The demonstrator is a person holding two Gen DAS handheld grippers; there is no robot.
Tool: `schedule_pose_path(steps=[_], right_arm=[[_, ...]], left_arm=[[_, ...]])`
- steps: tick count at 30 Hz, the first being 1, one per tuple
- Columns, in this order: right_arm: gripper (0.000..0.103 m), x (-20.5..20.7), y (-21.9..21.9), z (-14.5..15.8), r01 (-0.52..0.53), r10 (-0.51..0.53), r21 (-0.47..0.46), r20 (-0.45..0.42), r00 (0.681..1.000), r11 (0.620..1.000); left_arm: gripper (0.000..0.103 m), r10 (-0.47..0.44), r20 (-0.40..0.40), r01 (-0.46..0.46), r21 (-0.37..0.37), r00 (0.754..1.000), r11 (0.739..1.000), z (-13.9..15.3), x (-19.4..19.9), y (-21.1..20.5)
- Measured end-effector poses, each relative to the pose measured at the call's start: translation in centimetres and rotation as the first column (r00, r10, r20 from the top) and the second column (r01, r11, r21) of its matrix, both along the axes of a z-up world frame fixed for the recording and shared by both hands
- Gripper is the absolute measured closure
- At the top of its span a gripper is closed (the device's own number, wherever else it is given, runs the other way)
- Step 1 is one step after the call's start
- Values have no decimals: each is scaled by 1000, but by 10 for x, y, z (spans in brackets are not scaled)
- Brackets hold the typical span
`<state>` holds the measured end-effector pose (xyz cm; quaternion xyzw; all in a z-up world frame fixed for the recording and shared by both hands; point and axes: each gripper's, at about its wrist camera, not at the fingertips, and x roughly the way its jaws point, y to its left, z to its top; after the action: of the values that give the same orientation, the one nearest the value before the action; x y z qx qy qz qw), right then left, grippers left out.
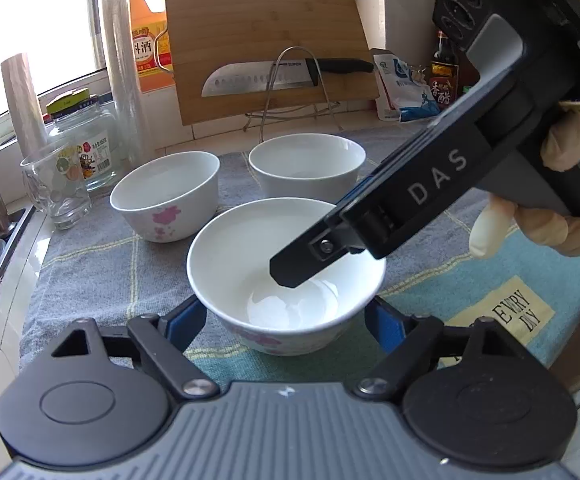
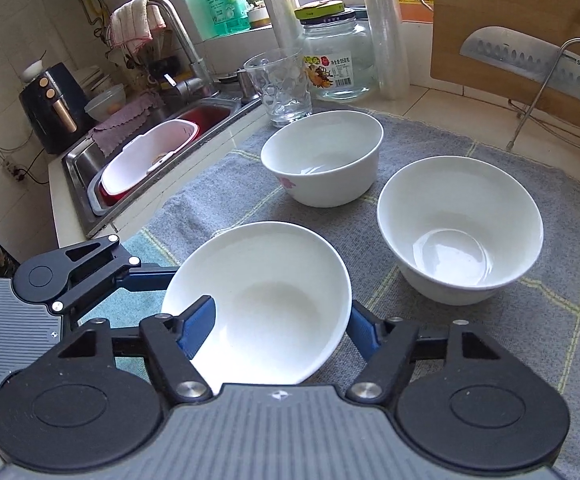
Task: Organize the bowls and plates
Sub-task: 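Lift the white bowl off the towel with the right gripper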
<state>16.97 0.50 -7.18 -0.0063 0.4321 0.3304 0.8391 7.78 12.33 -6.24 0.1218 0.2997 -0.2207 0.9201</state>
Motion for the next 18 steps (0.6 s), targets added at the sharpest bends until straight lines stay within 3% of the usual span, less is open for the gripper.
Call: schedule_pose_path(steps=[10, 18], right_arm=[[27, -7, -7, 8, 16, -16, 4, -11, 1000, 1000], [27, -25, -34, 18, 78, -78, 2, -4, 997, 997]], left_arm=[[17, -29, -12, 29, 3, 1000, 1000, 9, -3, -5], [17, -105, -17, 105, -9, 994, 994, 16, -7, -25]])
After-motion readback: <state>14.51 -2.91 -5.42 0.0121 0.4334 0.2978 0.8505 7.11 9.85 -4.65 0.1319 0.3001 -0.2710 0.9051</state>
